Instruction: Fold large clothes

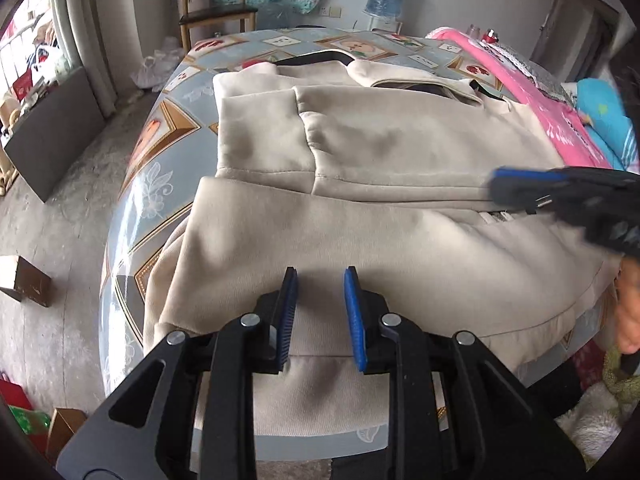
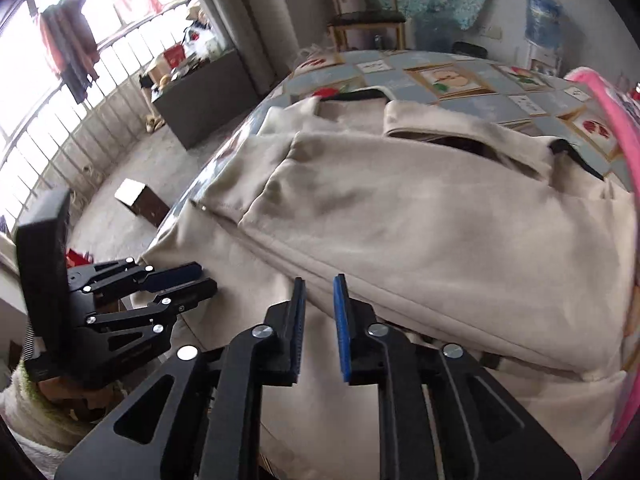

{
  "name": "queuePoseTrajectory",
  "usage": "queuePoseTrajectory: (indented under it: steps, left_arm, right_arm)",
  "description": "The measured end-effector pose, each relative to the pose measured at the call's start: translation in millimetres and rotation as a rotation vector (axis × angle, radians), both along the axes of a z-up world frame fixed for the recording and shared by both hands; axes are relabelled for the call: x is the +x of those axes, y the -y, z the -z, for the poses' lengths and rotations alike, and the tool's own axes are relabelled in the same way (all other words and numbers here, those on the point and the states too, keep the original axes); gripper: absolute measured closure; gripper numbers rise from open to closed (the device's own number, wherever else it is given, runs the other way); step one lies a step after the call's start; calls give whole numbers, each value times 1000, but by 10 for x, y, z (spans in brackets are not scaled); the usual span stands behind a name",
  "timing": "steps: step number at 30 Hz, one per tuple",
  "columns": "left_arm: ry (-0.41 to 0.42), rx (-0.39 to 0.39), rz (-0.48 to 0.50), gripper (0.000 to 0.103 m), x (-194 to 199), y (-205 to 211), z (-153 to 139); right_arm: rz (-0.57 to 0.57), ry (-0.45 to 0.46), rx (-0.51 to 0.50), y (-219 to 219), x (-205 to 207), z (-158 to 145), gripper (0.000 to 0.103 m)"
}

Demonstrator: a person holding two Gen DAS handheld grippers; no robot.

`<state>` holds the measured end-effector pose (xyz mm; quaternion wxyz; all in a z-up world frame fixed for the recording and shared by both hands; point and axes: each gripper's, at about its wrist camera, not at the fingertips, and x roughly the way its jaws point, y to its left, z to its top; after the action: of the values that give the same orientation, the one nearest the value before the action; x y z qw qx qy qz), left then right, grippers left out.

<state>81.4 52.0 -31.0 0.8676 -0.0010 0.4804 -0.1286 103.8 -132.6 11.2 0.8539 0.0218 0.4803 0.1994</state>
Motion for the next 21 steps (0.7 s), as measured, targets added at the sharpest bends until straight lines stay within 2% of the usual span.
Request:
queuePoseTrajectory:
  steps: [1,2,7,12,17,18,19,20,21]
  left_arm:
    - [-1,-2,-6,83,4,-21,9]
    - [-1,-4,-9,85,-1,-39,13]
    - [1,-12,-21,86,2,-53,28]
    - [8,6,-21,86,-6,-42,17]
    - [23,38,-16,86,-26,-9,16]
    - [25,43,-15,86,-27,-4,16]
    - [28,46,-14,86,-30,-2,16]
    - [30,47,-14,86,-32,-2,17]
    - [32,48,-14,86,-35,-2,18]
  right_arm:
    - [28,2,21,116,-35,-67,65]
    - [58,1,46,250,-77,-129,58]
    - [134,-86,69,614,-264,-135,58]
    - [134,-143,17,500,-311,105,58]
    - [159,-189,-40,400,-188,422,58]
    - [156,-184,-62,370,-182,453,67]
    - [152,-171,-96,326,-189,481,81]
    - [150,-153,-116,295,-203,483,83]
    - [152,-134,-133,272,-216,459,94]
